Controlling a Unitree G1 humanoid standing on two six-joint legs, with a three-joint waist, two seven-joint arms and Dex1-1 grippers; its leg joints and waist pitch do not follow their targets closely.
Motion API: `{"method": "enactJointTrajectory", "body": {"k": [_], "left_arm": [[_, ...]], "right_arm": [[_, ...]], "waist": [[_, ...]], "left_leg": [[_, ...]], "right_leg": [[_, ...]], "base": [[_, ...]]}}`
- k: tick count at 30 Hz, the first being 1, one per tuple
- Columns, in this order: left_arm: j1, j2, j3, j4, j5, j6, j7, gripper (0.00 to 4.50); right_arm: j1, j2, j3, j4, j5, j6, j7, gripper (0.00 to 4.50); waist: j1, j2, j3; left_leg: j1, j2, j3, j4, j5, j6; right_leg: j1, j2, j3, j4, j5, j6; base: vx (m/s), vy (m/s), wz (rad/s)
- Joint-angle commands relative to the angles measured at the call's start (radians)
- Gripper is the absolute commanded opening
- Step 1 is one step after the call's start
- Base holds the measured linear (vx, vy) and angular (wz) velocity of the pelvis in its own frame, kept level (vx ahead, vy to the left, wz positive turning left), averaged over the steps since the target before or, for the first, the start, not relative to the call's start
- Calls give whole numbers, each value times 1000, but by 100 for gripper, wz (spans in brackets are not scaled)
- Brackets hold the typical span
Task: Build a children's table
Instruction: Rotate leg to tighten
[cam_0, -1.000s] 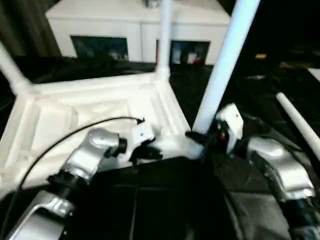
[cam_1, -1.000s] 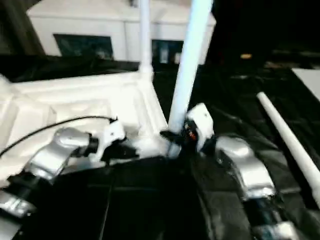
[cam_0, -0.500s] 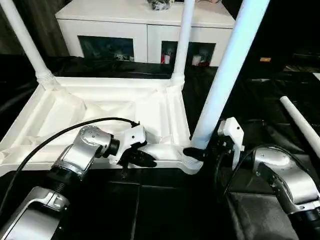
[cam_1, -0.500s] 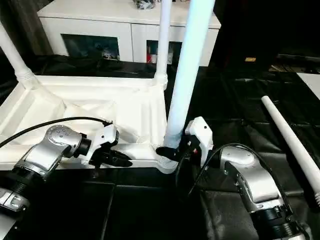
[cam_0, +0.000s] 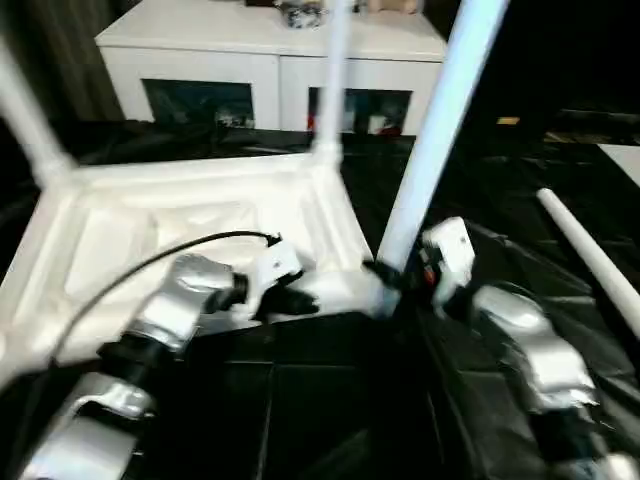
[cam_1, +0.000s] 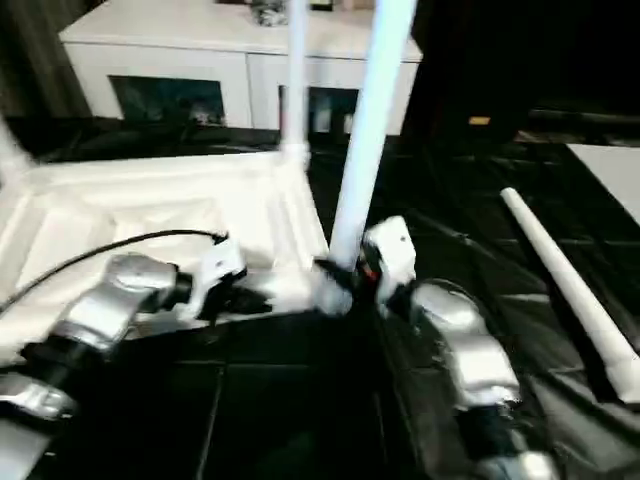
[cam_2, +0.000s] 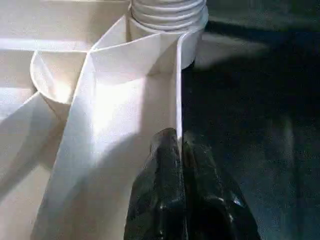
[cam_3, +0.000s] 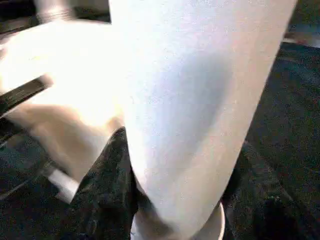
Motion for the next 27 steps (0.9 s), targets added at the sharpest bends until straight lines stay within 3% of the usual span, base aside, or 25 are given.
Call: {"method": "enactJointTrajectory", "body": {"k": [1,4,5,6,7,8,9,10,11,12,13,14,15,16,17,18,19,20,21,22,23,24,25,26,27], "left_arm": [[-23,-54,10,-75,-22,27,32,0],[-34,-155,13,-95,6,147,199,0],[-37,-168,18,-95,7,160,220,0],[-47,-223,34,-94,12,213,300,0],[-54,-257,39,-92,17,241,345,0],[-58,-297,46,-88,22,256,400,0],[-60,-332,43,-83,27,264,435,0],[-61,-364,37,-71,34,264,467,0],[-61,-388,34,-56,43,255,505,0],[-61,-411,31,-41,51,249,530,0],[-61,-419,27,-38,59,244,541,0],[-61,-419,27,-38,59,244,541,0],[-61,-422,22,-40,64,243,541,0],[-61,-426,21,-49,65,256,545,0],[-61,-427,21,-53,65,262,546,0],[-66,-422,24,-59,67,275,551,0],[-71,-417,30,-60,69,280,556,0],[-71,-416,31,-60,69,281,557,0],[-73,-414,34,-59,70,281,559,0],[-74,-409,37,-55,72,279,560,0],[-74,-407,38,-54,72,278,561,0],[-74,-403,40,-53,72,277,560,0],[-72,-397,42,-58,72,278,556,0],[-72,-397,42,-58,72,278,556,0],[-70,-393,42,-58,72,277,555,0]], "right_arm": [[28,16,-1,161,-68,87,-133,186],[-25,85,-19,258,-97,67,-282,186],[-30,92,-21,269,-100,63,-296,186],[-53,119,-29,314,-109,45,-347,186],[-68,138,-38,346,-110,37,-379,186],[-86,155,-52,384,-113,22,-424,186],[-102,171,-60,419,-116,7,-460,186],[-116,184,-68,448,-121,-6,-499,186],[-127,195,-76,472,-124,-16,-529,186],[-140,205,-85,495,-126,-25,-558,186],[-146,210,-92,504,-124,-27,-571,186],[-146,210,-92,504,-124,-27,-571,186],[-151,212,-96,511,-123,-28,-577,186],[-161,215,-103,527,-126,-34,-584,186],[-165,217,-106,535,-128,-37,-587,186],[-178,220,-116,557,-132,-48,-593,186],[-191,222,-123,579,-135,-60,-599,186],[-192,223,-124,582,-135,-62,-599,186],[-198,223,-126,592,-136,-67,-601,186],[-207,223,-129,605,-136,-76,-597,186],[-210,223,-127,609,-139,-79,-596,186],[-215,221,-122,614,-146,-87,-593,186],[-222,219,-111,611,-151,-100,-571,186],[-222,219,-111,611,-151,-100,-571,186],[-225,219,-109,609,-150,-109,-562,186]], "waist": [[-6,0,-39],[-20,-3,-36],[-23,1,-37],[-31,2,-34],[-34,3,-33],[-42,8,-30],[-45,15,-29],[-57,21,-25],[-55,28,-21],[-53,23,-22],[-53,19,-22],[-58,8,-21],[-64,2,-19],[-74,22,-14],[-74,22,-14],[-33,60,-3],[-4,52,-6],[5,19,-26],[-18,-40,-48],[0,-40,-39],[19,-29,-51],[27,-12,-53],[17,1,-56],[17,8,-56],[16,14,-60]], "left_leg": [[21,48,-41,-88,-483,-39],[23,46,-49,-87,-510,-41],[24,46,-51,-87,-518,-44],[29,45,-56,-88,-561,-45],[36,45,-57,-87,-585,-46],[48,45,-62,-87,-638,-45],[49,48,-64,-92,-665,-46],[44,62,-74,-113,-729,-53],[26,77,-79,-145,-796,-62],[23,80,-72,-159,-824,-66],[32,70,-65,-152,-826,-67],[64,40,-57,-108,-784,-59],[76,27,-56,-85,-744,-42],[79,24,-62,-66,-704,-26],[79,24,-62,-66,-704,-26],[-79,102,-66,-232,-946,-74],[-78,92,-35,-241,-972,-72],[39,65,4,-197,-829,-26],[72,37,-23,-100,-685,-29],[28,12,-42,1,-381,-3],[-13,28,-60,-17,-245,15],[-63,45,-67,-76,-87,5],[-43,53,-67,-90,-113,-9],[-36,54,-64,-90,-173,-15],[-18,54,-58,-88,-261,-29]], "right_leg": [[11,-57,29,-104,-645,-108],[10,-58,17,-114,-703,-77],[11,-58,14,-113,-705,-75],[11,-52,-2,-127,-710,-56],[7,-51,-9,-134,-710,-50],[6,-42,-28,-147,-691,-37],[11,-42,-35,-146,-667,-41],[29,-37,-50,-137,-582,-48],[53,-28,-48,-101,-495,-57],[58,-28,-34,-79,-436,-73],[45,-31,-33,-91,-470,-75],[8,-46,-42,-148,-637,-49],[-4,-53,-57,-176,-735,-22],[13,-50,-119,-210,-829,48],[13,-50,-119,-210,-829,48],[163,-19,-71,97,-362,-34],[144,-4,-71,101,-218,-44],[46,-14,-7,59,-316,-55],[11,-60,27,-26,-557,-23],[12,-148,45,-127,-943,-5],[57,-165,67,-109,-904,-13],[81,-104,32,-62,-577,-48],[65,-64,14,-40,-344,-91],[60,-57,16,-38,-296,-114],[51,-58,24,-37,-237,-157]], "base": [[0,0,0],[0,0,0],[0,0,0],[0,0,0],[0,0,0],[0,0,0],[0,0,0],[0,0,0],[-11,51,1],[0,0,0],[0,0,0],[0,0,0],[0,0,0],[0,0,0],[0,0,0],[-64,4,-6],[-64,4,-6],[-17,-48,26],[84,-136,11],[84,-136,11],[100,-88,-36],[91,-2,-33],[91,-2,-33],[0,0,0],[0,0,0]]}}
